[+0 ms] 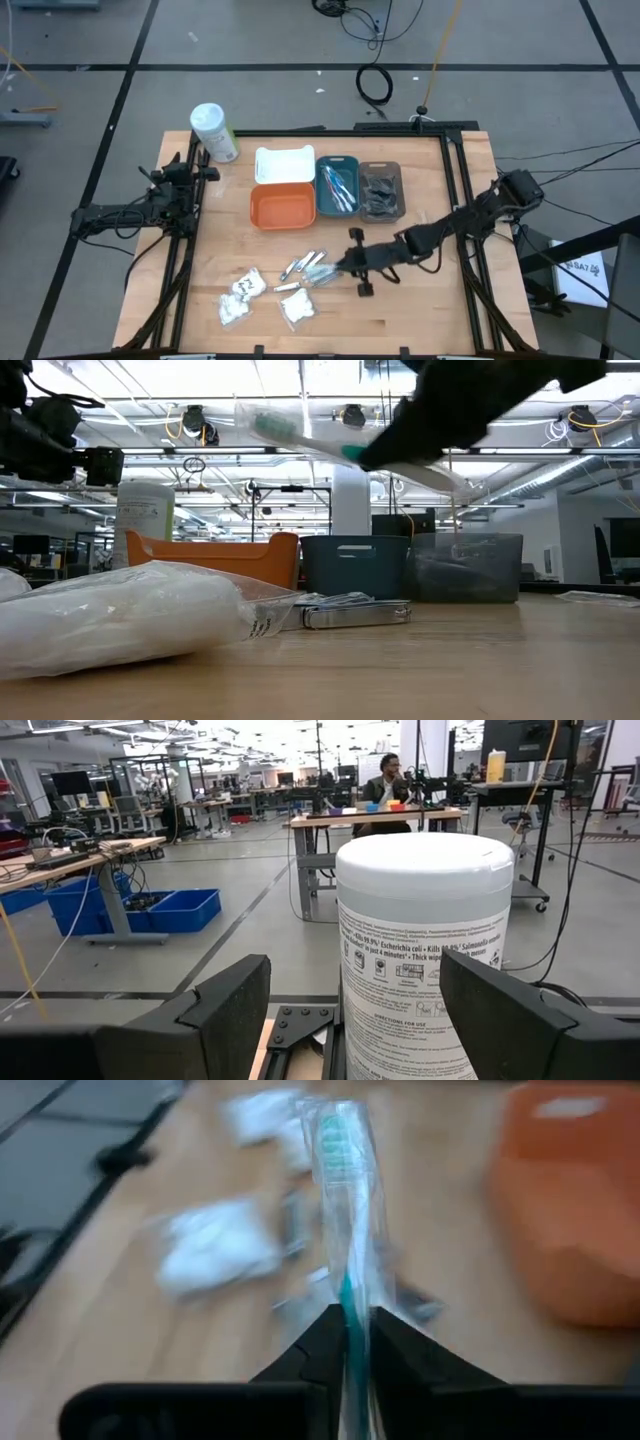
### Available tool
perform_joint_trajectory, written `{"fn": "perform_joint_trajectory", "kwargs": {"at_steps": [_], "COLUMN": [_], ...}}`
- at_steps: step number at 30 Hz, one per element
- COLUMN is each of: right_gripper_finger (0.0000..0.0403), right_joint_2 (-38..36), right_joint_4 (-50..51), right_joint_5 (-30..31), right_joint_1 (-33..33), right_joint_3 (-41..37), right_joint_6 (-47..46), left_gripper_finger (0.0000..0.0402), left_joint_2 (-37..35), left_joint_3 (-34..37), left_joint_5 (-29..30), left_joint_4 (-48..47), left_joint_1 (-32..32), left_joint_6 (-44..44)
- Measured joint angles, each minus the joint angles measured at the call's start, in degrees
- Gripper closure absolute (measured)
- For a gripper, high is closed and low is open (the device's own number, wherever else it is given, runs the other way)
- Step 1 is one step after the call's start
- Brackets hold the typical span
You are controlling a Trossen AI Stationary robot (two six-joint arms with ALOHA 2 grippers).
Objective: Pick & Place Travel size toiletries
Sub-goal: Put the green toothbrush into the dark green bin
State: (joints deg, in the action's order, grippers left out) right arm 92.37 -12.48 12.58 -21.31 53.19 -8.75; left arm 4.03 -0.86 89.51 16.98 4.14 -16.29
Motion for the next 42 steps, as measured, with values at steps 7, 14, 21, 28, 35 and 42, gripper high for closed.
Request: {"fn": "perform_joint_trajectory", "kwargs": {"at_steps": [7,14,21,28,35,42], "right_gripper_finger": [0.039,0.0371,0.039,0.0383,0.0378,0.037], "right_joint_2": [-0.18,-0.23,-0.26,-0.25,-0.25,-0.25], "right_joint_4": [-4.38,-10.1,-13.47,-23.2,-35.76,-39.48], "right_joint_5": [9.99,9.9,9.95,9.94,6.19,5.19], "right_joint_1": [7.8,15.82,21.97,28.63,31.09,30.61], "right_joint_3": [0.11,0.11,-1.9,-11.37,-18.91,-20.0], "right_joint_6": [-6.7,-11.47,-10.28,-18.85,-23.58,-23.58], "left_gripper_finger": [0.0117,0.0117,0.0117,0.0117,0.0117,0.0117], "left_joint_2": [0.0,-0.01,0.0,0.0,-0.02,0.0], "left_joint_3": [0.0,0.0,0.0,0.0,0.0,0.0], "left_joint_5": [0.01,0.01,-0.02,-0.01,-0.01,-0.01], "left_joint_4": [-0.01,-0.01,-0.01,-0.01,-0.01,-0.01], "left_joint_1": [0.01,0.01,0.0,0.01,0.0,0.01], "left_joint_6": [0.0,0.0,0.0,0.0,0.0,0.0]}}
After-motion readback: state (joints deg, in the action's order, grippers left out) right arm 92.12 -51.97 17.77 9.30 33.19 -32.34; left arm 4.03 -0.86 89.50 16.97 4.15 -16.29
